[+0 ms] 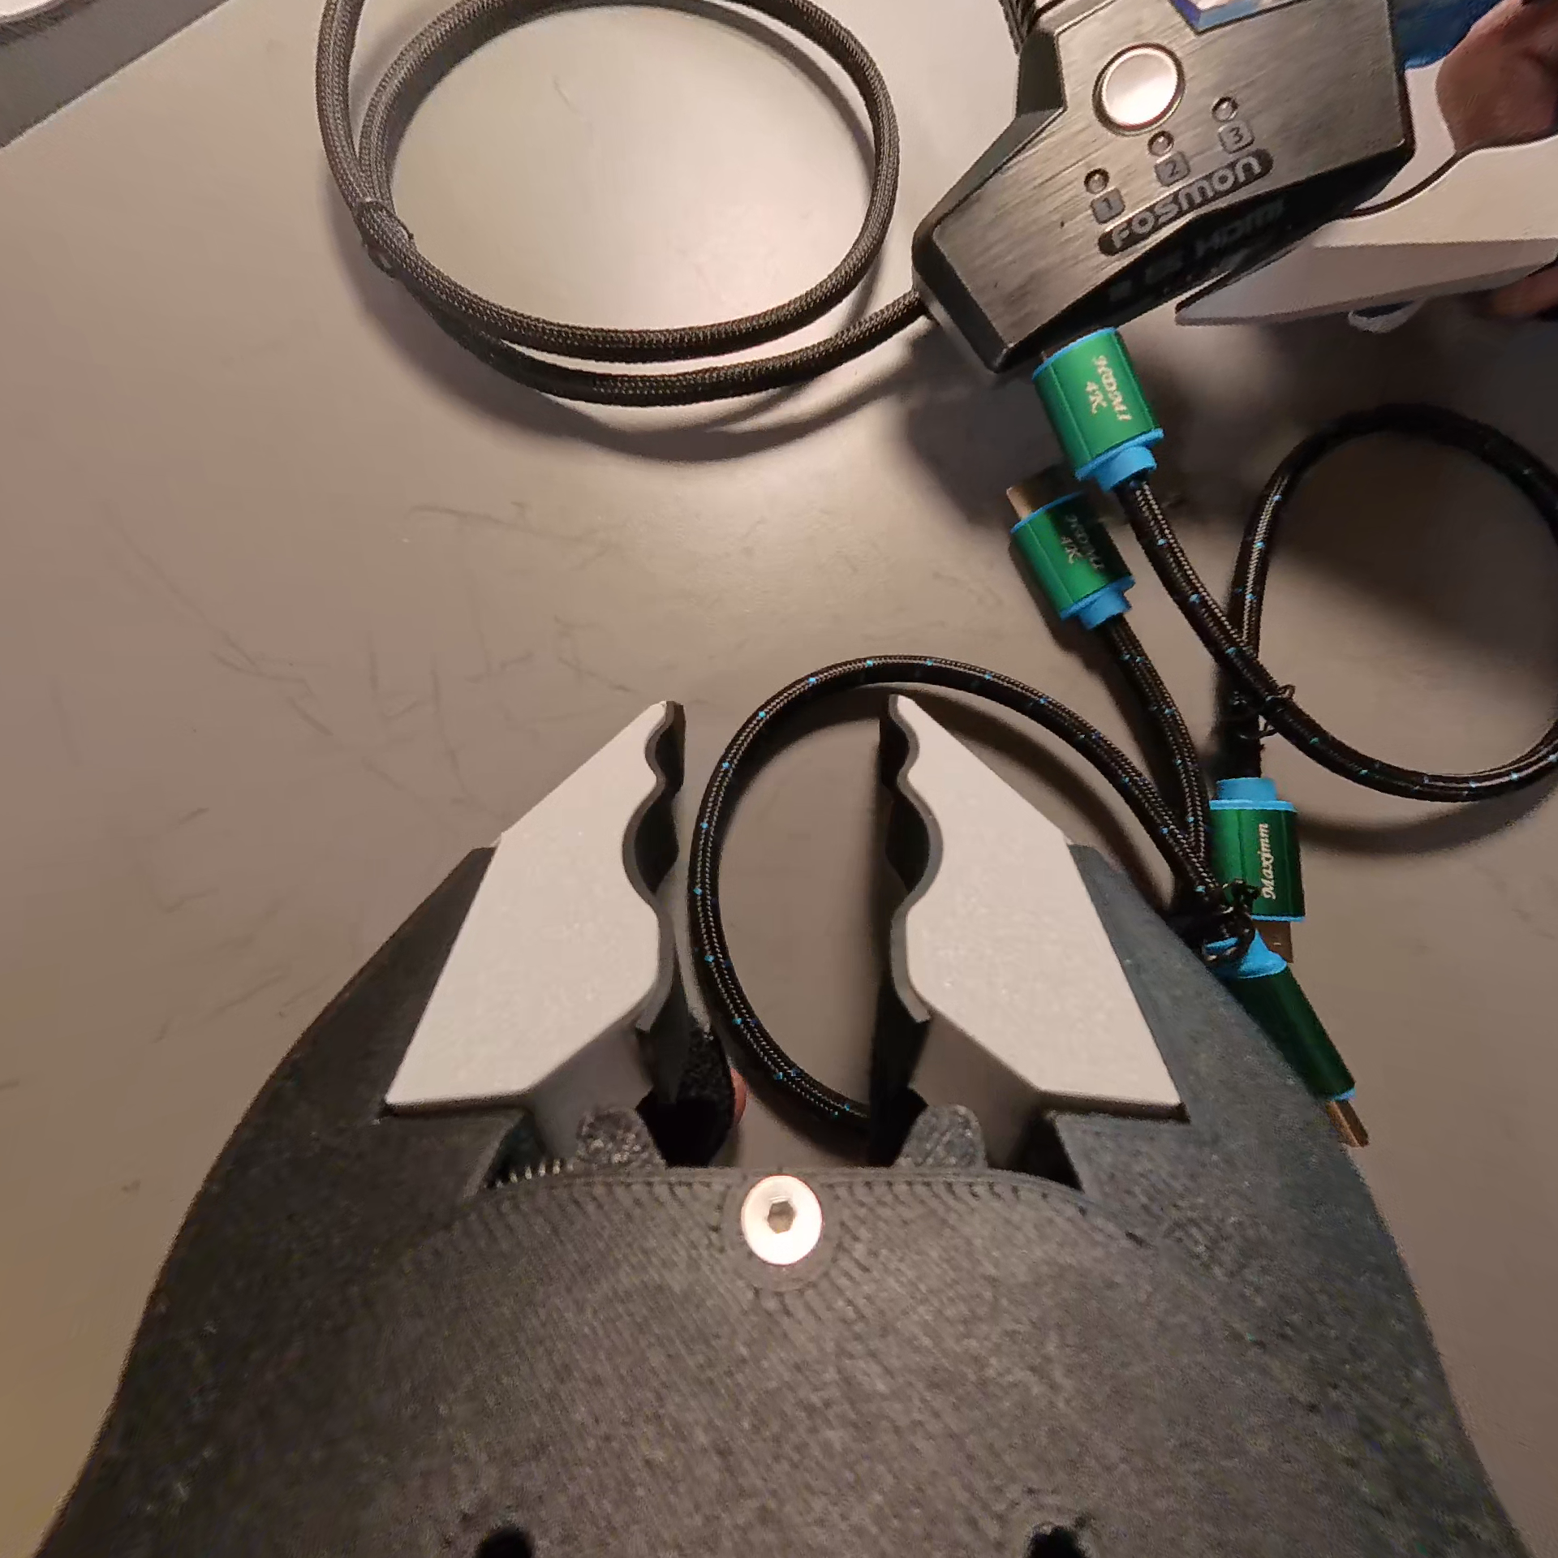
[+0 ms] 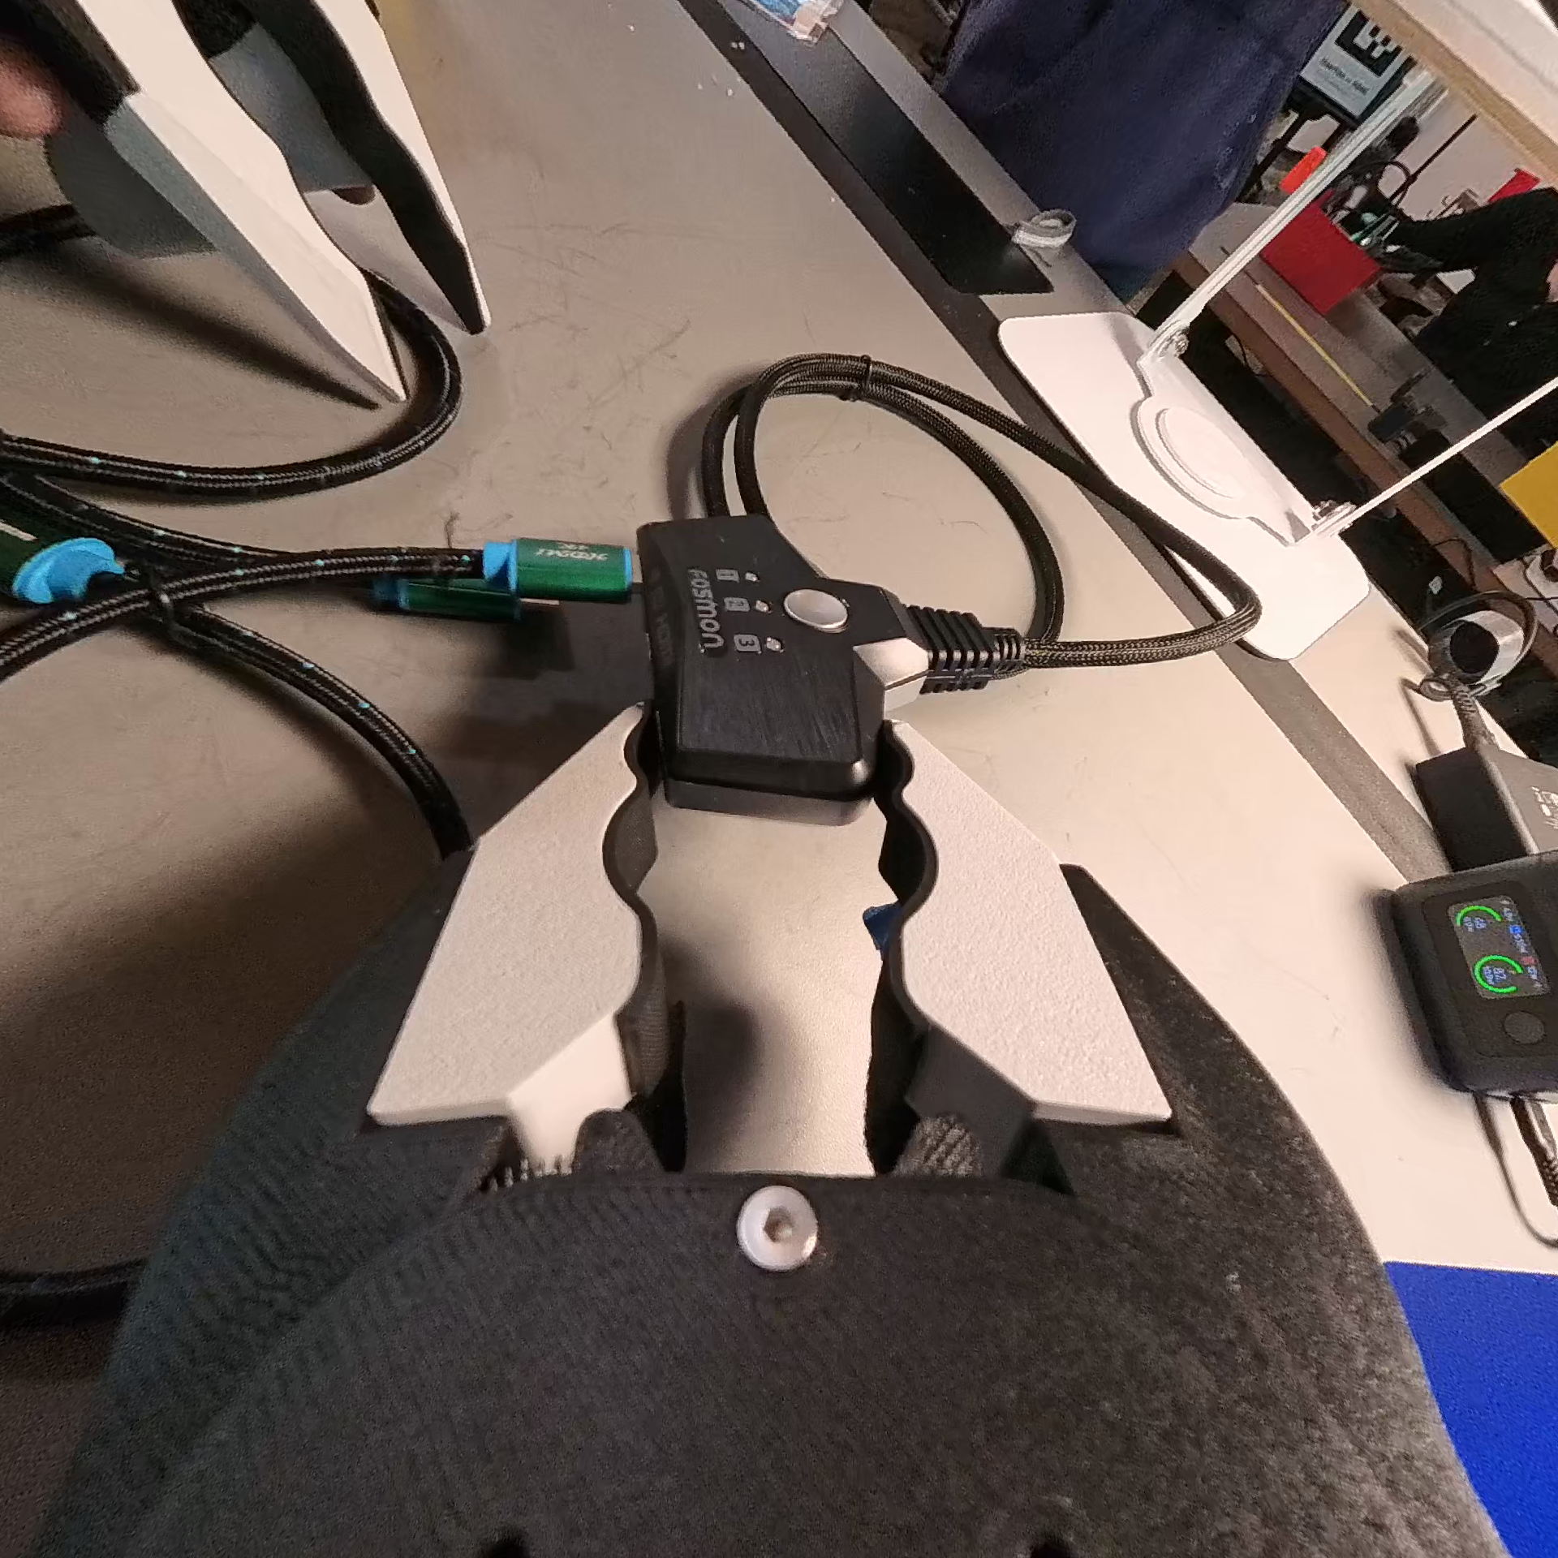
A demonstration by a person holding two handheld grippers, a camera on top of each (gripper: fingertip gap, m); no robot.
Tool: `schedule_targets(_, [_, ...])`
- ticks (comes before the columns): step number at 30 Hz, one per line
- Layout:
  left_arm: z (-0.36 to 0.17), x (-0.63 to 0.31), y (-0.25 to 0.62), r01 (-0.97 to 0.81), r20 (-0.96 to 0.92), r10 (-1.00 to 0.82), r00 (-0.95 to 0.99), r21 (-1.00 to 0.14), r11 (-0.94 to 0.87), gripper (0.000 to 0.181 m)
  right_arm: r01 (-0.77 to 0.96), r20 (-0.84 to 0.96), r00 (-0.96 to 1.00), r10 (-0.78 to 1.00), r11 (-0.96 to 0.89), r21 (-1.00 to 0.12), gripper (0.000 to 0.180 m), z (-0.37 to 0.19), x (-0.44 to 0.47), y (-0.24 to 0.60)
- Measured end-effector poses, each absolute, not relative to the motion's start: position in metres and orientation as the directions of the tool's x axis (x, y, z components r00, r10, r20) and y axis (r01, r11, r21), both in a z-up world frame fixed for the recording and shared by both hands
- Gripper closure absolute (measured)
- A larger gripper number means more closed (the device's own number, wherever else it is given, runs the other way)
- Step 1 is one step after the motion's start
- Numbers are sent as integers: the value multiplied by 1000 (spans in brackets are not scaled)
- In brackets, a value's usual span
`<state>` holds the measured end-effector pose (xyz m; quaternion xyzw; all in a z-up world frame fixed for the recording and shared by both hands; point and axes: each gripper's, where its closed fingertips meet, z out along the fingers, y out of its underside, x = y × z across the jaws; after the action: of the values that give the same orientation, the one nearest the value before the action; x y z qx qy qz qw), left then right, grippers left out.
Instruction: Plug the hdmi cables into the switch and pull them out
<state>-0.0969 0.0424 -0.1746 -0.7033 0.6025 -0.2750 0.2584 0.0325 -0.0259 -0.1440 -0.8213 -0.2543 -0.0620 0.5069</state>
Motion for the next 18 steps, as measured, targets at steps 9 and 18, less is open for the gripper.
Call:
schedule_targets(9, [-170,-95,47,-693,27,-992,127,-713,-108,134,479,358,864,355,-356,-802,127,-144,32,-26])
schedule_targets(18, [-170,-96,53,-687,5,-989,148,-719,-106,132,479,358,864,355,-355,-803,127,-144,33,-26])
